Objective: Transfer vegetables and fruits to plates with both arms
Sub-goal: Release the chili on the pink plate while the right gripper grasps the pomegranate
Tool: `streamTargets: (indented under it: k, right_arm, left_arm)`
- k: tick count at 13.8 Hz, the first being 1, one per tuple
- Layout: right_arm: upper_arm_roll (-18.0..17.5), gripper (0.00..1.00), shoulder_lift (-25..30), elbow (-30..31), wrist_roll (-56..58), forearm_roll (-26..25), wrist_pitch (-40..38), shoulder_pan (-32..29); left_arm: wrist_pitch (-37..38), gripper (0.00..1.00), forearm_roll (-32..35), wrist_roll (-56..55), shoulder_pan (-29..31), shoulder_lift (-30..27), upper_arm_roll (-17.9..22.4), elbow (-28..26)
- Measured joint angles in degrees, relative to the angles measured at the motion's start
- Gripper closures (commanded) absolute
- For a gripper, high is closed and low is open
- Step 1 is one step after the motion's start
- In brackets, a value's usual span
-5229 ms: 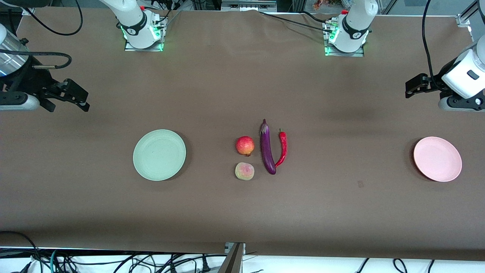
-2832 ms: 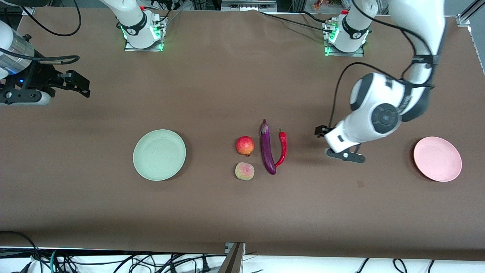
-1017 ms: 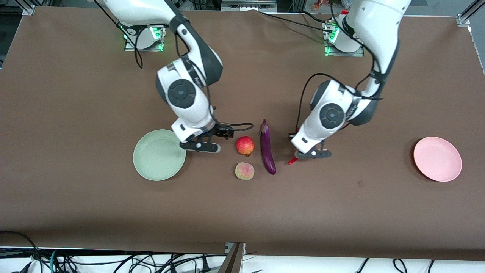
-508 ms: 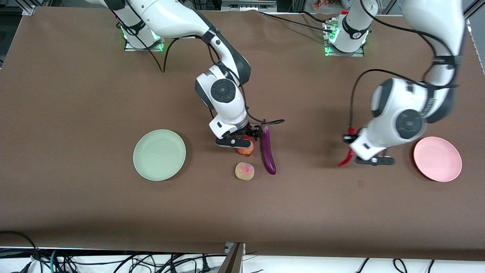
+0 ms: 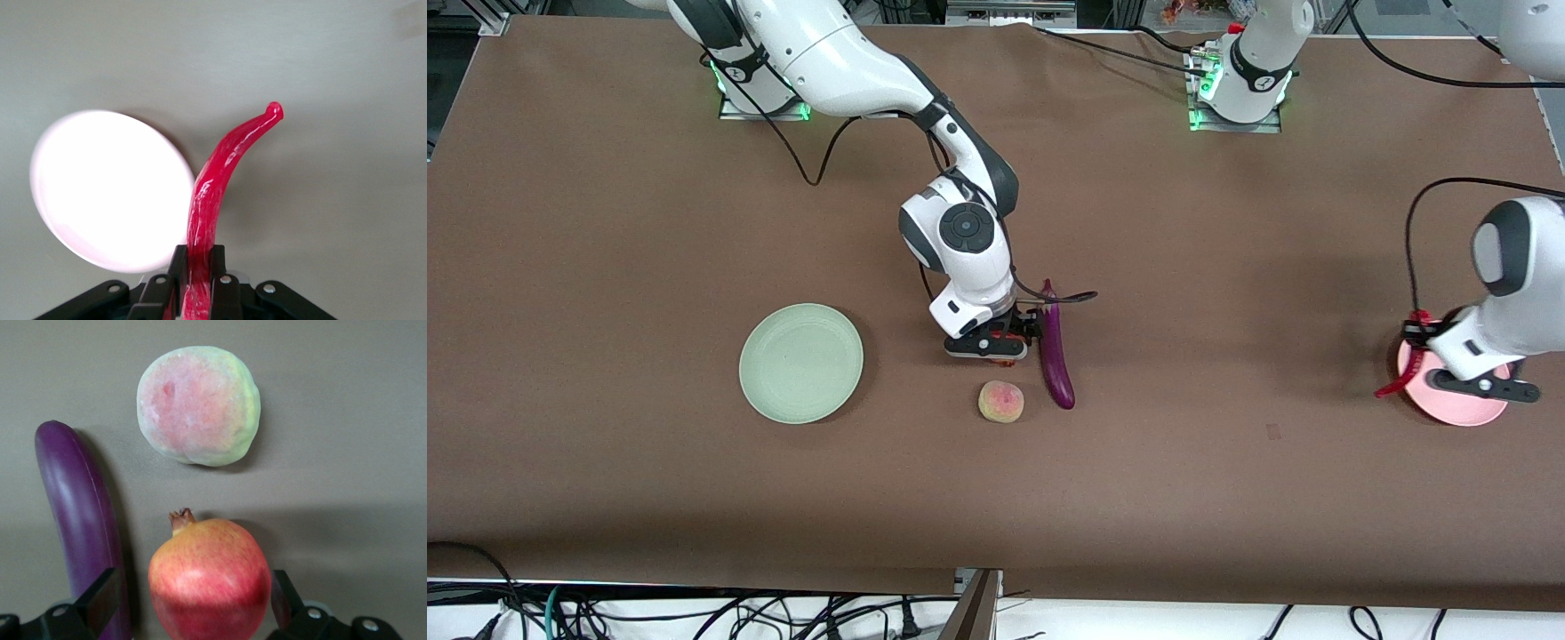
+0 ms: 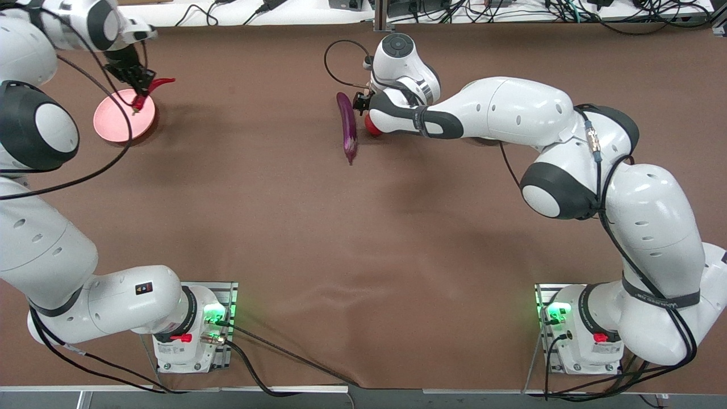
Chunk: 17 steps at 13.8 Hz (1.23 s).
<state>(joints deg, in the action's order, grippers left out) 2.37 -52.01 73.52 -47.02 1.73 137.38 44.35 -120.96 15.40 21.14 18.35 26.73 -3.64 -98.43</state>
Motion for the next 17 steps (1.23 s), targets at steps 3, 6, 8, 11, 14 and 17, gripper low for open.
streamTargets:
  k: [3,6,8,11,14,17]
  right_arm:
    - [0.02,0.15,-0.81,-0.03,-0.2,-0.19,0.87,0.1]
    - [0.05,0.59,-1.37,-0.06,-0.28,-1.82,1.19,0.14]
    - [0.16,0.71,-1.35,-0.2,-0.3,-1.93,1.2,0.13]
    - [0.79,0.71,-0.9,-0.83,-0.29,-1.93,-0.7,-0.2]
    - [0.97,0.71,3.18,-2.45,1.88,-1.93,-10.43,-1.43]
    - [1.43,0.71,9.08,-2.17,10.11,-1.94,-21.42,-4.27]
  left_arm:
    - [-7.5,1.0,1.77,9.65,6.72,4.29,-0.06,1.1]
    - [-11.32,1.0,2.25,12.55,9.16,7.27,-0.16,1.28]
    - [-15.3,0.03,2.32,15.69,10.08,8.93,-0.17,1.34]
    - [-16.27,0.0,2.32,17.05,10.36,9.52,-0.23,1.57]
    - [-16.17,0.0,2.32,17.72,10.36,9.52,-0.46,2.11]
    - [-11.12,0.0,2.32,20.51,10.47,8.83,-2.34,2.82]
